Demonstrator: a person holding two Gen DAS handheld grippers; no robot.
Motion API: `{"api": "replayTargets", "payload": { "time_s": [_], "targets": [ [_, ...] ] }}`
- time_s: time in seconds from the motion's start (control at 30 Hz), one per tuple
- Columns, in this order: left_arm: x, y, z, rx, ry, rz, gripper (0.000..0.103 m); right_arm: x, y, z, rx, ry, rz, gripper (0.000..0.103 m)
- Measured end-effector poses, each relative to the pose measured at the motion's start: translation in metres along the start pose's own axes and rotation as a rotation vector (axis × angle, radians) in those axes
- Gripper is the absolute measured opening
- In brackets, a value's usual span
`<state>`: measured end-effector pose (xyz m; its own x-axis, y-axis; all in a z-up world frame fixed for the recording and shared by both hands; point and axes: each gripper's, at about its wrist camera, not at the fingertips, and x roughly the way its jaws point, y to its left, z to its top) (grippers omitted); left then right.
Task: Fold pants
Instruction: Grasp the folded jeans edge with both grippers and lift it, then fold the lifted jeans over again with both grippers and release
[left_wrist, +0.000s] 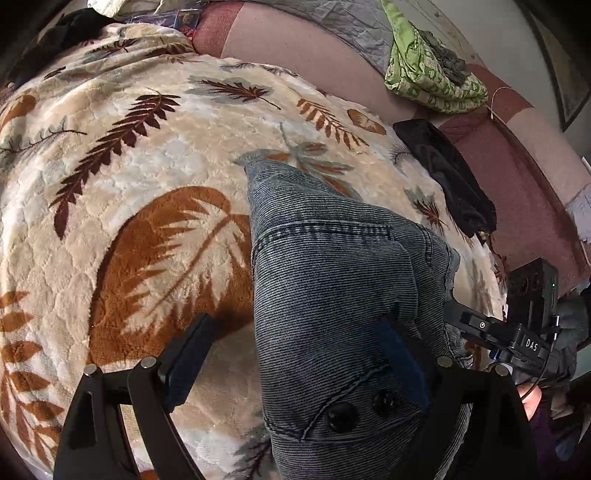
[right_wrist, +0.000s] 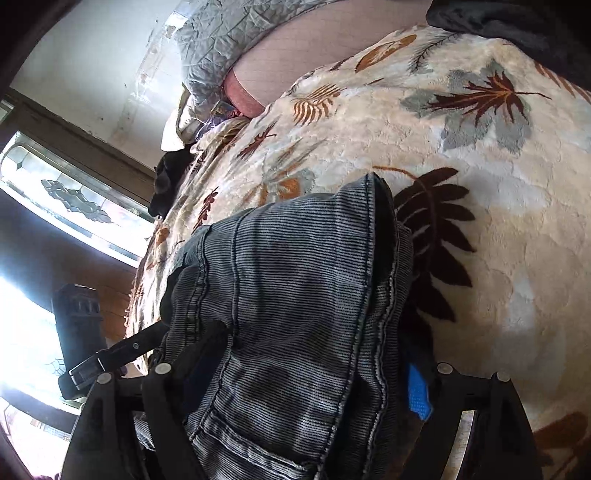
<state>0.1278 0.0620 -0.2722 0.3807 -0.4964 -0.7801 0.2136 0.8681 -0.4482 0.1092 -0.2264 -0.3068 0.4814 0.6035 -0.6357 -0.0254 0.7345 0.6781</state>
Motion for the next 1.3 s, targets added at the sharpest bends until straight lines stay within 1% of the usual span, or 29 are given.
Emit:
{"api": "replayTargets", "payload": {
  "time_s": [0.07, 0.1, 0.13, 0.17, 0.2, 0.23, 0.3, 0.37, 0.43, 0.47, 0.5, 0.53, 0.57, 0.63, 0.8, 0.9, 0.97, 1.03, 1.1, 1.17, 1.2, 1.23, 1.27, 1.3],
  "targets": [
    [0.002, -0.002, -0.001, -0.001, -0.015, -0.001, 0.09, 0.0, -0.002, 0.0, 0.007, -0.008, 0.011, 0.081],
    [0.002, -0.005, -0.002, 0.01, -0.023, -0.003, 0.09, 0.001, -0.001, -0.001, -0.001, -0.009, 0.002, 0.076],
    [0.003, -0.01, -0.002, 0.033, -0.028, -0.005, 0.09, 0.0, -0.001, -0.001, -0.009, -0.01, -0.005, 0.071],
    [0.004, -0.016, -0.003, 0.066, -0.034, 0.0, 0.09, 0.0, 0.0, -0.002, -0.015, -0.015, -0.009, 0.069],
    [0.005, -0.023, -0.005, 0.101, -0.046, 0.017, 0.088, 0.0, 0.0, -0.003, -0.023, -0.018, -0.011, 0.064],
    [0.006, -0.029, -0.006, 0.138, -0.053, 0.036, 0.082, 0.0, 0.001, -0.004, -0.036, -0.019, -0.02, 0.059],
    [0.007, -0.038, -0.008, 0.183, -0.067, 0.067, 0.08, -0.002, 0.002, -0.007, -0.064, -0.026, -0.036, 0.056],
    [0.007, -0.04, -0.008, 0.185, -0.069, 0.071, 0.077, -0.004, 0.003, -0.009, -0.079, -0.028, -0.035, 0.054],
    [0.005, -0.042, -0.007, 0.182, -0.067, 0.064, 0.065, -0.005, 0.003, -0.01, -0.083, -0.029, -0.025, 0.05],
    [0.003, -0.046, -0.008, 0.199, -0.07, 0.069, 0.063, -0.005, 0.003, -0.01, -0.089, -0.029, -0.023, 0.049],
    [0.002, -0.051, -0.009, 0.226, -0.075, 0.09, 0.06, -0.006, 0.005, -0.011, -0.097, -0.03, -0.026, 0.048],
    [0.002, -0.056, -0.01, 0.25, -0.076, 0.108, 0.057, -0.006, 0.006, -0.013, -0.102, -0.034, -0.029, 0.047],
    [0.001, -0.059, -0.011, 0.264, -0.075, 0.116, 0.055, -0.007, 0.007, -0.013, -0.102, -0.036, -0.03, 0.047],
    [-0.001, -0.063, -0.009, 0.278, -0.072, 0.123, 0.047, -0.008, 0.009, -0.013, -0.101, -0.04, -0.027, 0.046],
    [-0.003, -0.073, -0.008, 0.321, -0.071, 0.157, 0.038, -0.006, 0.015, -0.011, -0.122, -0.052, -0.041, 0.046],
    [-0.003, -0.071, -0.009, 0.312, -0.067, 0.166, 0.039, -0.005, 0.016, -0.011, -0.125, -0.05, -0.047, 0.046],
    [-0.001, -0.068, -0.009, 0.304, -0.064, 0.185, 0.046, -0.001, 0.015, -0.01, -0.119, -0.042, -0.045, 0.046],
    [0.0, -0.066, -0.008, 0.283, -0.06, 0.216, 0.061, 0.001, 0.013, -0.009, -0.112, -0.033, -0.039, 0.046],
    [-0.001, -0.067, -0.007, 0.297, -0.062, 0.235, 0.065, 0.002, 0.01, -0.008, -0.102, -0.03, -0.027, 0.049],
    [-0.001, -0.07, -0.007, 0.322, -0.064, 0.251, 0.072, 0.003, 0.008, -0.008, -0.084, -0.027, -0.019, 0.052],
    [-0.001, -0.07, -0.006, 0.325, -0.068, 0.254, 0.077, 0.004, 0.007, -0.008, -0.076, -0.026, -0.014, 0.054],
    [0.0, -0.068, -0.006, 0.317, -0.069, 0.243, 0.08, 0.004, 0.007, -0.008, -0.077, -0.026, -0.013, 0.056],
    [0.001, -0.065, -0.005, 0.295, -0.062, 0.221, 0.081, 0.005, 0.008, -0.009, -0.083, -0.025, -0.015, 0.058],
    [0.004, -0.061, -0.004, 0.262, -0.046, 0.193, 0.081, 0.006, 0.01, -0.009, -0.092, -0.024, -0.014, 0.063]
  ]
}}
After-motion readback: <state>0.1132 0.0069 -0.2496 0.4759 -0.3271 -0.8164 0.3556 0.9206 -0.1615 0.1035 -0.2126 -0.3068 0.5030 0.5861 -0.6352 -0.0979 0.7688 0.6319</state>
